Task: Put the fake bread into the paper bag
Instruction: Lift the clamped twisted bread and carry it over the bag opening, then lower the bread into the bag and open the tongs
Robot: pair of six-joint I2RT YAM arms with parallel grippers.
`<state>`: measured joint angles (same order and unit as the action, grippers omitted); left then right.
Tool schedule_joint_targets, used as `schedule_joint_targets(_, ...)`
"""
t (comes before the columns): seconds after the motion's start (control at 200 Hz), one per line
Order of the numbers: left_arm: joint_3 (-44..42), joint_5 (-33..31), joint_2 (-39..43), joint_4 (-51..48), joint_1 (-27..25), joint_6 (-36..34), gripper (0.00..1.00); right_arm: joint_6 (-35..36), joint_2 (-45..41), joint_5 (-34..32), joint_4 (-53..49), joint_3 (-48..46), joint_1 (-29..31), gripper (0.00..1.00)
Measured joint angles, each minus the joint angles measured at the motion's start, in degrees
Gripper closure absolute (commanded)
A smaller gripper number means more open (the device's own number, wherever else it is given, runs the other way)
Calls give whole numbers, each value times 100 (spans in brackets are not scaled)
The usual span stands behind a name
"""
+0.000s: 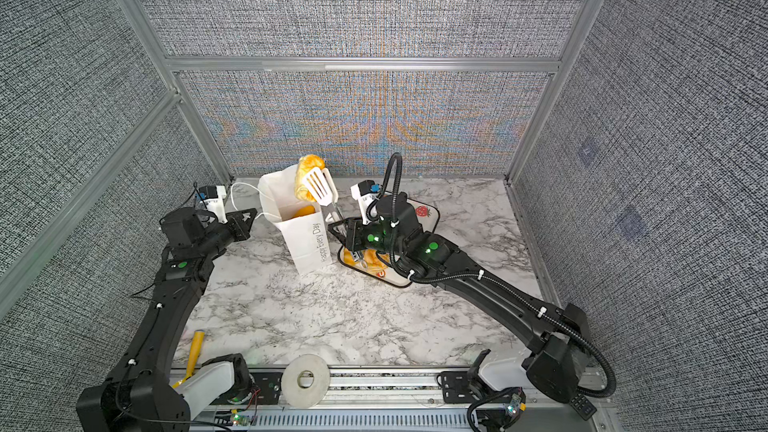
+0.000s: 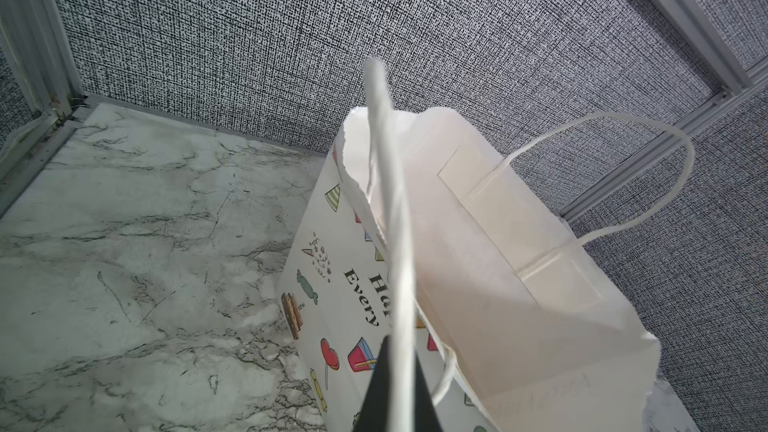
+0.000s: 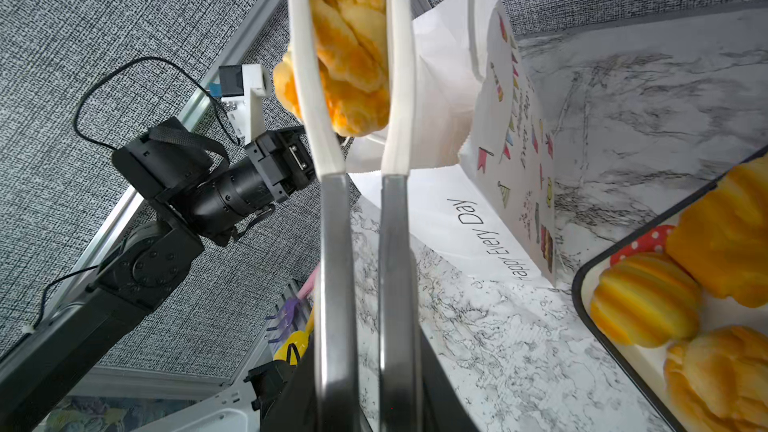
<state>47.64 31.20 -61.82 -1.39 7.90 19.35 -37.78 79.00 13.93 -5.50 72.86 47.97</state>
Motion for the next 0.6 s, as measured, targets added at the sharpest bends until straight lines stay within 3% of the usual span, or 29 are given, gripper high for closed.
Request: schedule_joint_targets(0.6,0,2,17,0,0,-4,100,210,1353,-35,-671,1692,214,73)
